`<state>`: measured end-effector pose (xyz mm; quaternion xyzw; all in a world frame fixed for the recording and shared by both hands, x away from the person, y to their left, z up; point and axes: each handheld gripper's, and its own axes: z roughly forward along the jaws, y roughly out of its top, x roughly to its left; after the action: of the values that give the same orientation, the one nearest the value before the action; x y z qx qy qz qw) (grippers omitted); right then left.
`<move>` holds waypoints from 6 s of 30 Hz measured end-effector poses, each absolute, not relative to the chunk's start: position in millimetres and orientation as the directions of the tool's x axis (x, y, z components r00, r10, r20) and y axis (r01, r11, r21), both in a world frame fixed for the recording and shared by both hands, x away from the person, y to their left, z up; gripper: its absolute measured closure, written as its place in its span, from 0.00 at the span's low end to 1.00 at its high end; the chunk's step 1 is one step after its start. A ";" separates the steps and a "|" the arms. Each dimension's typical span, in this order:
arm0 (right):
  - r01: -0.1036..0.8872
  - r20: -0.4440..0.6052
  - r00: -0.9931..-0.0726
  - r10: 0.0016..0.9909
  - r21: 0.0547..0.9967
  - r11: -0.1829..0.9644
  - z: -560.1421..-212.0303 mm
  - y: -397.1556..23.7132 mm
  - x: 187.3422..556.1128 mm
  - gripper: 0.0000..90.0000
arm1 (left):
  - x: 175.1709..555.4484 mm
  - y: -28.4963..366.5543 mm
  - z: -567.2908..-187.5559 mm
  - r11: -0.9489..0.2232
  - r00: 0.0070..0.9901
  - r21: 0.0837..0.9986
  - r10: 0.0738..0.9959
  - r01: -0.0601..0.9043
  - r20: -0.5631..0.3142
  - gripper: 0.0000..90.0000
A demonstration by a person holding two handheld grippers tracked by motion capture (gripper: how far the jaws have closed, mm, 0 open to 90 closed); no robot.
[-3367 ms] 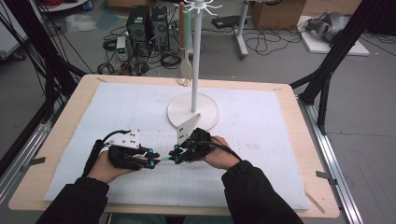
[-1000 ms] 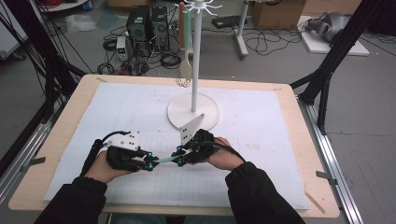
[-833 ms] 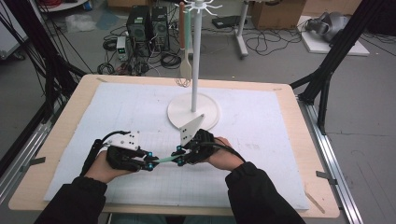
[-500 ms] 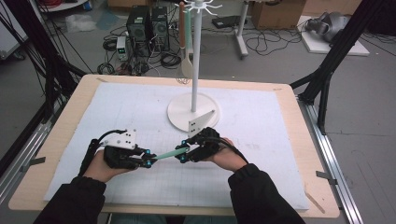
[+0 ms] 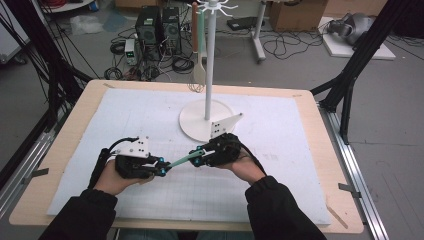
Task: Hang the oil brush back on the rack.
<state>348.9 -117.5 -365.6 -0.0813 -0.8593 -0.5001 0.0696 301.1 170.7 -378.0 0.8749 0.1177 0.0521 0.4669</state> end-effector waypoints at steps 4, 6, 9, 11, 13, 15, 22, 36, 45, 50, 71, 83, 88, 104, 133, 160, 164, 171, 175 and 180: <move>0.218 0.222 -0.974 0.045 0.860 0.461 -363.6 -116.5 349.5 0.89 | 300.8 169.4 -377.8 -0.545 0.970 0.825 0.244 0.152 -0.017 0.93; 0.198 0.215 -0.977 0.016 0.865 0.461 -361.8 -115.4 349.1 0.91 | 300.9 169.0 -378.2 -0.548 0.969 0.822 0.245 0.154 -0.019 0.93; 0.174 0.198 -0.980 -0.003 0.868 0.466 -357.6 -114.2 347.2 0.92 | 301.2 168.9 -377.9 -0.532 0.969 0.830 0.243 0.164 -0.036 0.91; 0.161 0.187 -0.982 -0.010 0.867 0.471 -354.4 -114.5 345.3 0.93 | 301.9 168.8 -377.4 -0.536 0.972 0.829 0.233 0.162 -0.040 0.89; 0.141 0.172 -0.985 -0.021 0.865 0.482 -350.7 -113.9 343.3 0.93 | 302.9 168.3 -378.3 -0.537 0.971 0.825 0.232 0.176 -0.056 0.81; 0.123 0.155 -0.988 -0.027 0.871 0.476 -347.4 -114.0 342.8 0.93 | 302.7 168.0 -378.2 -0.542 0.972 0.823 0.227 0.172 -0.054 0.81; 0.127 0.150 -0.989 -0.007 0.864 0.487 -343.0 -115.0 341.8 0.91 | 301.1 167.8 -377.3 -0.541 0.974 0.826 0.225 0.157 -0.038 0.92; 0.209 0.216 -0.976 0.023 0.901 0.381 -352.2 -113.8 345.7 0.91 | 303.9 164.0 -373.5 -0.488 0.967 0.854 0.250 0.178 -0.058 0.92; 0.152 0.165 -0.986 0.004 0.901 0.406 -343.7 -114.6 341.4 0.92 | 303.5 160.5 -375.1 -0.505 0.972 0.847 0.227 0.167 -0.057 0.93; 0.175 0.179 -0.984 0.026 0.907 0.384 -349.3 -112.2 341.4 0.84 | 303.9 158.3 -374.3 -0.484 0.970 0.856 0.233 0.179 -0.071 0.94; 0.160 0.159 -0.987 0.030 0.925 0.344 -345.9 -107.7 337.1 0.86 | 303.8 155.5 -373.9 -0.446 0.968 0.874 0.236 0.191 -0.090 0.94; 0.164 0.167 -0.986 0.020 0.926 0.341 -350.8 -97.6 336.7 0.93 | 303.9 155.3 -373.4 -0.417 0.966 0.888 0.238 0.194 -0.099 0.93; 0.165 0.161 -0.986 0.040 0.934 0.316 -351.6 -96.3 335.2 0.88 | 304.9 156.9 -372.0 -0.365 0.961 0.906 0.247 0.212 -0.125 0.94; 0.178 0.154 -0.984 0.093 0.918 0.354 -350.6 -108.8 340.6 0.93 | 304.6 165.8 -374.2 -0.393 0.953 0.893 0.282 0.219 -0.110 0.72; 0.214 0.143 -0.967 0.210 0.905 0.368 -343.9 -154.0 356.2 0.93 | 302.1 204.1 -374.3 -0.375 0.880 0.882 0.467 0.286 -0.087 0.33; 0.212 0.130 -0.964 0.233 0.902 0.375 -319.4 -171.3 373.7 0.93 | 301.3 224.8 -374.1 -0.348 0.834 0.882 0.545 0.316 -0.084 0.22; 0.211 0.132 -0.964 0.231 0.906 0.366 -315.8 -173.6 375.8 0.93 | 300.4 225.6 -374.5 -0.344 0.830 0.883 0.550 0.320 -0.087 0.20; 0.197 0.113 -0.966 0.234 0.905 0.377 -306.1 -172.4 379.3 0.93 | 300.3 228.8 -373.8 -0.332 0.826 0.887 0.557 0.320 -0.090 0.19; 0.194 0.112 -0.967 0.229 0.906 0.376 -300.1 -172.3 381.7 0.93 | 300.9 230.4 -373.8 -0.328 0.822 0.888 0.563 0.322 -0.090 0.18; 0.191 0.105 -0.966 0.238 0.907 0.375 -291.9 -174.6 384.2 0.93 | 300.5 231.0 -374.2 -0.327 0.820 0.887 0.565 0.326 -0.093 0.17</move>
<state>384.2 -174.6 -291.9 -0.1292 -0.8289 -0.5438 -0.0216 300.5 231.0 -374.2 0.8062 0.2765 0.1172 0.5097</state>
